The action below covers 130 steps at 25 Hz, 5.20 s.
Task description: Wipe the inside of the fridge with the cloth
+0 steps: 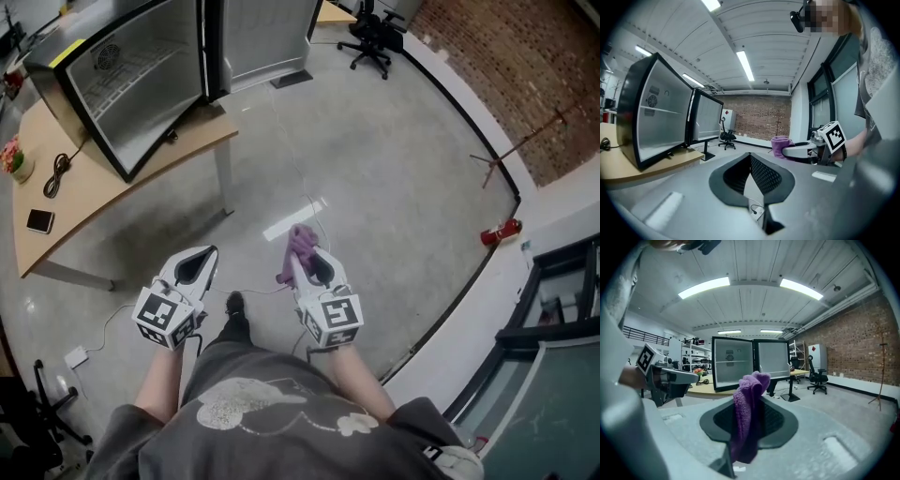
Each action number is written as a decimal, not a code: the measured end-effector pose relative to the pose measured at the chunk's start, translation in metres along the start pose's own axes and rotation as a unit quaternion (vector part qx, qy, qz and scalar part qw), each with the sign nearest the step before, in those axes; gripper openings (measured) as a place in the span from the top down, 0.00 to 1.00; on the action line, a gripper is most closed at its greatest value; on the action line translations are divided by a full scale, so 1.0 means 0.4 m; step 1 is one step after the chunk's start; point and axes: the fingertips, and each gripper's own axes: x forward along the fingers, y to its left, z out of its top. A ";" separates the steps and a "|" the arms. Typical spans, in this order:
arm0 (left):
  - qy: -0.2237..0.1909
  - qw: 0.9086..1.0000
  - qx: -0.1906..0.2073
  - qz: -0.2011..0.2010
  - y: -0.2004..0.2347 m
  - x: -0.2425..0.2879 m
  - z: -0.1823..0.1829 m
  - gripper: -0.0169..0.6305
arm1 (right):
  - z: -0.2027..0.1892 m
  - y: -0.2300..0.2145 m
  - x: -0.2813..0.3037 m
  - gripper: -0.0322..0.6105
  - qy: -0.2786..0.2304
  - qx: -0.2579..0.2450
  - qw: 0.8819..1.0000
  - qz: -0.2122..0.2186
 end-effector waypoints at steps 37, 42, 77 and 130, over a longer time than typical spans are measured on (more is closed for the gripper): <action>-0.017 0.988 -0.025 0.154 0.653 0.317 0.193 0.95 | 0.295 -0.005 0.920 0.82 -0.021 -0.034 0.977 0.212; -0.043 0.966 -0.029 0.253 0.748 0.305 0.272 0.95 | 0.356 0.043 1.032 0.82 -0.020 -0.053 0.949 0.310; -0.127 0.839 -0.024 0.529 0.888 -0.193 0.398 0.95 | 0.725 0.913 1.247 0.82 -0.109 -0.208 0.816 0.528; -0.123 0.851 -0.034 0.510 0.855 -0.071 0.400 0.95 | 0.646 0.700 1.359 0.82 0.036 -0.310 0.816 0.486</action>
